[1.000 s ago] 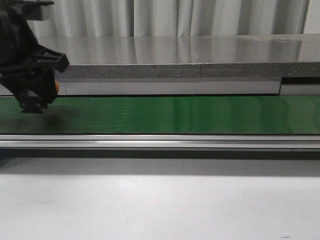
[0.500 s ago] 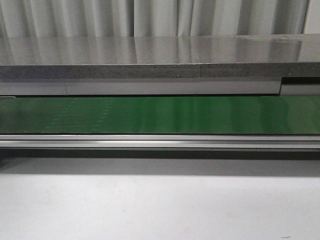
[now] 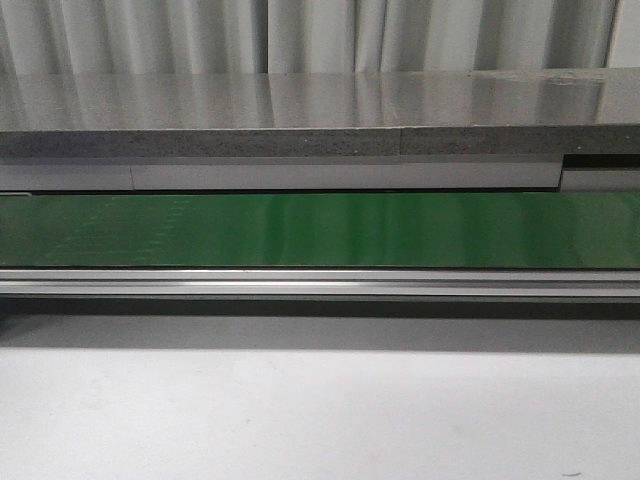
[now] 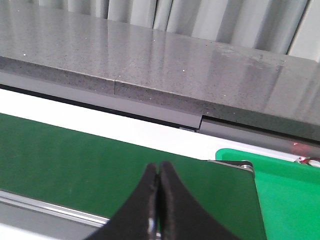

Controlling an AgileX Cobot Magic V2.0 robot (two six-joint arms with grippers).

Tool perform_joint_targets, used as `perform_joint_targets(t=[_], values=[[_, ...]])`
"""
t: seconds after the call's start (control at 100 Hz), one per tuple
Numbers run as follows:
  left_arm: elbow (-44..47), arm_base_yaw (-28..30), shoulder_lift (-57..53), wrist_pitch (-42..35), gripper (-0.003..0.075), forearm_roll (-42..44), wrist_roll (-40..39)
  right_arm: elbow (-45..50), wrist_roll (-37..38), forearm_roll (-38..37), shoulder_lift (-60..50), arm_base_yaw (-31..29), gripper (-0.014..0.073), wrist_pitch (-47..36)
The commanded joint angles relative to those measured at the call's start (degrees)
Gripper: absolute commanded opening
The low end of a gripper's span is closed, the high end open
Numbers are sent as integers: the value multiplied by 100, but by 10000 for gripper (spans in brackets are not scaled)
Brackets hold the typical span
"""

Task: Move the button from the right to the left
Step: 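Lift the switch off the belt and lower it into the blue tray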

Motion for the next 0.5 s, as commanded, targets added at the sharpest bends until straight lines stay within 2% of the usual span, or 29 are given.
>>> perform_joint_targets(t=[0.0, 0.49], values=[[-172, 85, -1, -354, 225, 59, -1, -152, -46, 84, 46, 14, -68, -372], [-172, 139, 905, -499, 225, 50, 171, -152, -46, 84, 46, 14, -68, -372]])
